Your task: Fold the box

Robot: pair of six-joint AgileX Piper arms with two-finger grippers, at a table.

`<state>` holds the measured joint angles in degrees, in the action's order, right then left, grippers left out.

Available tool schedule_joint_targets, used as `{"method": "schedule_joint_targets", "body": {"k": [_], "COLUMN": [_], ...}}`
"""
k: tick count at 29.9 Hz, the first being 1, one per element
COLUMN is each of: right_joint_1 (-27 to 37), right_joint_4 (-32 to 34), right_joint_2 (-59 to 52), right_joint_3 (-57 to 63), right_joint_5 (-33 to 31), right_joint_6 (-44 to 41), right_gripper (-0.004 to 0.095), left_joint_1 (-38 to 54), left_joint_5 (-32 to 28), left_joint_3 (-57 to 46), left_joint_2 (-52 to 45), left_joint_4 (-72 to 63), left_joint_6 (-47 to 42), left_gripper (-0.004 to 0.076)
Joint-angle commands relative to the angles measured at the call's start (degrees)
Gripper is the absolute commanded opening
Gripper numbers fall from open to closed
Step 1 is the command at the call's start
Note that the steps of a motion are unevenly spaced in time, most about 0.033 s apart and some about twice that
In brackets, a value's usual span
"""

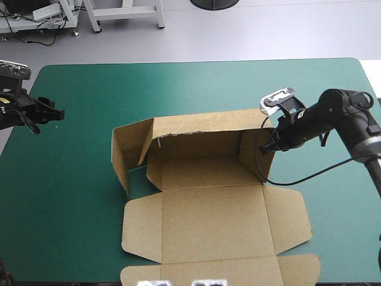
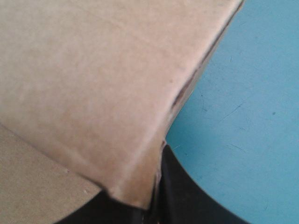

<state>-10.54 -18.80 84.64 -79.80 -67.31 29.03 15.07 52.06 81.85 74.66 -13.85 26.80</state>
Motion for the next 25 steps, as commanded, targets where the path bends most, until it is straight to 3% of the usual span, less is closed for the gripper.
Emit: {"method": "schedule_joint_targets", "body": {"k": [1, 13, 25], "right_joint_1": [0.2, 0.2, -0.9], "right_joint_4": [0.2, 0.2, -3.7], "right_joint_2": [1.4, 18.4, 36.4], "right_joint_3": [-5.9, -26.7, -38.0], "right_joint_5": [-4.2, -4.3, -4.3], "right_joint_6": [-0.7, -2.3, -1.8], "right_gripper": [-0.0010, -0.0011, 0.0006], "left_joint_1": [0.3, 0.3, 0.2], "left_joint_5": [-3.9, -3.9, -3.9], "left_joint_3": [1.3, 1.3, 1.3], "left_joint_2": [-1.5, -1.5, -1.4], "left_joint_4": [-2.4, -3.7, -5.5], "left_joint_6": [1.1, 1.8, 3.2], "left_gripper": [0.0387, 0.0387, 0.0387]}}
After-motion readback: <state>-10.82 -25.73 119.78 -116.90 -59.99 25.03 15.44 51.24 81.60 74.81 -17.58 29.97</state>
